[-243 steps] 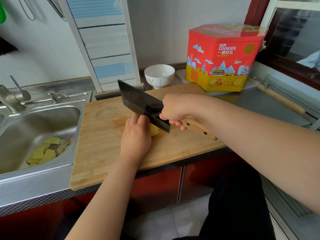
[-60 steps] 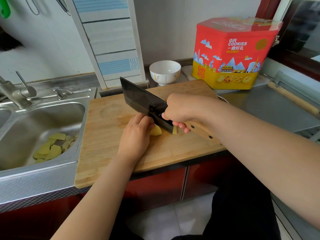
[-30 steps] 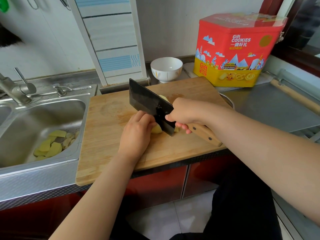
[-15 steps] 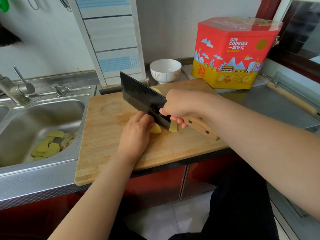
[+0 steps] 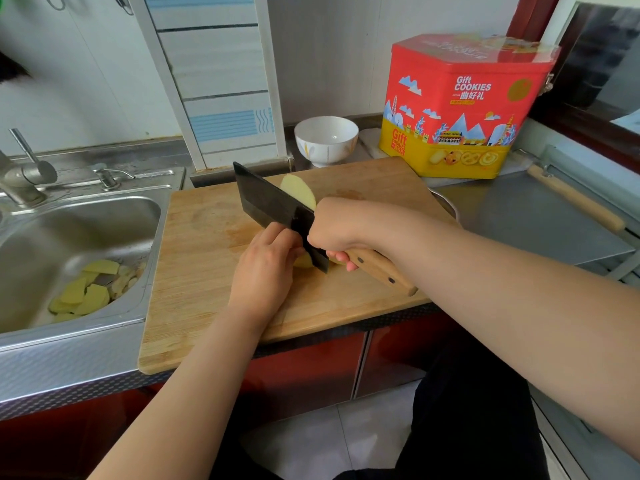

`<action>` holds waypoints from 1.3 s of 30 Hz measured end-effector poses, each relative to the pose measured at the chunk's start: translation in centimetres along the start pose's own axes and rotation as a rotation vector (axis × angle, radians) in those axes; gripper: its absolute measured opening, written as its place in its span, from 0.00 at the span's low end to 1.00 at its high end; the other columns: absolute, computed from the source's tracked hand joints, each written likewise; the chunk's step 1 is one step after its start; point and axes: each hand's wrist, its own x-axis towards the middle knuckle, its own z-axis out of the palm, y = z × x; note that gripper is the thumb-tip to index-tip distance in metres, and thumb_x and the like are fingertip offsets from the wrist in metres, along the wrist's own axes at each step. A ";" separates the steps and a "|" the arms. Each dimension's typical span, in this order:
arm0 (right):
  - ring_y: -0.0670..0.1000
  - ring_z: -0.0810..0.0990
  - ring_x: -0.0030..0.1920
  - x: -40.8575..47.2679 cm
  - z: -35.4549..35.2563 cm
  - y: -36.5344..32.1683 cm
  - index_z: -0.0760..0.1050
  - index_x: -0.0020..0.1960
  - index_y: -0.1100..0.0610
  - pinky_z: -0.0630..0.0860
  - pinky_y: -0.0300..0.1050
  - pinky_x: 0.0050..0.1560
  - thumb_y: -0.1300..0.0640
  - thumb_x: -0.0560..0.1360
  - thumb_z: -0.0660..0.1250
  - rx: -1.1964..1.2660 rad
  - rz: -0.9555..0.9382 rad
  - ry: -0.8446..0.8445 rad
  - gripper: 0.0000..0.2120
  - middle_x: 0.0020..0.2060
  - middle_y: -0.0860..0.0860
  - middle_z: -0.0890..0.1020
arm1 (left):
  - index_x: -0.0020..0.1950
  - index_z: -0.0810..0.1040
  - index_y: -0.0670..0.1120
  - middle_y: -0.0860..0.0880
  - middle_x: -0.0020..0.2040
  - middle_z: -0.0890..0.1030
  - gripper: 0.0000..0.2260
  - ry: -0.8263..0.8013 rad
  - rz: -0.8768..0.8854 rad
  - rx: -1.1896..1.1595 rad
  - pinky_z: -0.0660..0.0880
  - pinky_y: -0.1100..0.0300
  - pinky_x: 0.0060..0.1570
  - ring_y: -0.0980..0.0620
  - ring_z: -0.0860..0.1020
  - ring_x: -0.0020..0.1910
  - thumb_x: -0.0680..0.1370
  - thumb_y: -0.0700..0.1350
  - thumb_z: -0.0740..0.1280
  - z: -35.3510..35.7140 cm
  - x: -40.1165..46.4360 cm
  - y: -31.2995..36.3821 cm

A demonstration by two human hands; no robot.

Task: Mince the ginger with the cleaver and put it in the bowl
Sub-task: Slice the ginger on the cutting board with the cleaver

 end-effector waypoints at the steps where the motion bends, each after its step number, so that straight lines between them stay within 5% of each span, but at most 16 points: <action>1: 0.53 0.71 0.28 0.1 0.2 0.0 0.73 0.59 0.69 0.73 0.42 0.25 0.65 0.80 0.56 0.003 0.007 -0.012 0.12 0.33 0.59 0.73 | 0.44 0.77 0.41 0.46 0.43 0.75 0.03 0.000 0.001 0.005 0.72 0.53 0.34 0.46 0.74 0.40 0.74 0.35 0.69 0.0 0.0 0.0; 9: 0.55 0.73 0.32 1.0 0.2 0.8 0.75 0.61 0.70 0.78 0.49 0.40 0.63 0.82 0.55 0.079 0.008 -0.018 0.15 0.33 0.61 0.74 | 0.46 0.77 0.42 0.47 0.46 0.76 0.03 0.006 -0.015 -0.016 0.74 0.50 0.37 0.45 0.75 0.43 0.74 0.35 0.68 0.1 -0.2 -0.2; 12: 0.56 0.74 0.32 1.2 0.2 0.9 0.76 0.59 0.70 0.79 0.50 0.42 0.64 0.81 0.55 0.076 -0.002 -0.015 0.15 0.36 0.62 0.76 | 0.50 0.76 0.39 0.44 0.51 0.76 0.03 0.107 0.014 -0.025 0.72 0.57 0.44 0.46 0.74 0.48 0.76 0.37 0.66 -0.3 0.0 0.5; 16: 0.55 0.73 0.28 1.2 0.3 0.9 0.74 0.59 0.69 0.77 0.47 0.35 0.64 0.81 0.55 0.071 -0.006 -0.013 0.13 0.33 0.60 0.74 | 0.53 0.74 0.40 0.45 0.52 0.75 0.09 0.071 0.022 -0.005 0.65 0.66 0.47 0.46 0.74 0.49 0.77 0.44 0.62 -1.0 1.4 0.9; 21: 0.54 0.72 0.27 1.2 0.1 1.1 0.73 0.58 0.66 0.77 0.47 0.34 0.62 0.81 0.56 0.073 -0.001 -0.021 0.11 0.31 0.60 0.74 | 0.52 0.74 0.43 0.49 0.50 0.75 0.14 0.012 -0.036 0.005 0.71 0.59 0.44 0.50 0.75 0.48 0.76 0.53 0.66 -1.6 1.9 -0.2; 26: 0.55 0.74 0.28 1.2 0.1 1.2 0.74 0.59 0.71 0.77 0.47 0.36 0.66 0.80 0.54 0.071 -0.033 -0.013 0.15 0.34 0.61 0.75 | 0.61 0.72 0.51 0.54 0.58 0.72 0.32 -0.286 -0.270 -0.030 0.71 0.55 0.56 0.53 0.70 0.58 0.64 0.68 0.71 -3.1 1.3 -2.5; 29: 0.55 0.73 0.28 1.3 0.1 1.3 0.74 0.59 0.71 0.77 0.46 0.35 0.66 0.80 0.55 0.064 -0.035 -0.020 0.14 0.37 0.62 0.76 | 0.65 0.71 0.55 0.55 0.62 0.71 0.32 -0.484 -0.338 0.074 0.70 0.53 0.62 0.52 0.69 0.62 0.65 0.64 0.74 -3.2 1.0 -3.3; 33: 0.54 0.74 0.29 1.5 0.1 1.5 0.76 0.58 0.71 0.77 0.46 0.36 0.65 0.80 0.56 0.065 -0.040 -0.020 0.14 0.40 0.62 0.77 | 0.66 0.72 0.53 0.54 0.61 0.74 0.28 -0.500 -0.366 0.106 0.72 0.54 0.60 0.53 0.71 0.59 0.68 0.59 0.74 -3.4 1.1 -3.2; 39: 0.53 0.74 0.27 1.4 0.0 1.7 0.75 0.58 0.69 0.76 0.44 0.31 0.62 0.82 0.56 0.080 -0.055 -0.012 0.13 0.33 0.59 0.75 | 0.69 0.66 0.46 0.46 0.66 0.70 0.36 -0.656 -0.597 0.037 0.71 0.51 0.63 0.47 0.70 0.64 0.67 0.54 0.77 -3.3 2.9 -2.5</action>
